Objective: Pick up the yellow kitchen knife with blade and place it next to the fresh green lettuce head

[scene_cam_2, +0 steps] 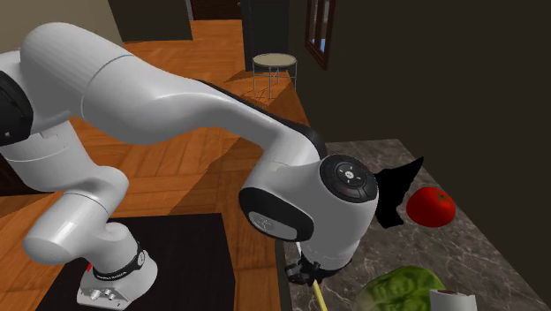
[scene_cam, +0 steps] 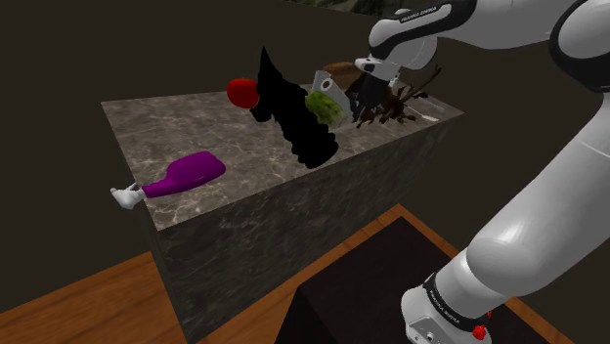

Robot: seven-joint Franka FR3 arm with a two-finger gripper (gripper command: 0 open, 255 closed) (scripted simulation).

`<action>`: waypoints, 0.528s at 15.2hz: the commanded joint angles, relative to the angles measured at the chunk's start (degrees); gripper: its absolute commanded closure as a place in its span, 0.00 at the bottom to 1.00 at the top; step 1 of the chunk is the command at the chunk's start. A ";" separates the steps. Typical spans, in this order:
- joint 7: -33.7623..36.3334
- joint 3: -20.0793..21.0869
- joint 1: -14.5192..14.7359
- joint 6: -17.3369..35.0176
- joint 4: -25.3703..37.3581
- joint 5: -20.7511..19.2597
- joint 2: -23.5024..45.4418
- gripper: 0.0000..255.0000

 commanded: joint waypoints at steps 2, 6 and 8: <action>-0.53 0.02 -0.03 1.98 -1.10 0.39 1.01 1.00; -1.19 0.08 -0.04 4.80 -2.67 0.98 2.34 1.00; -1.54 0.12 -0.06 6.20 -3.38 1.32 3.07 1.00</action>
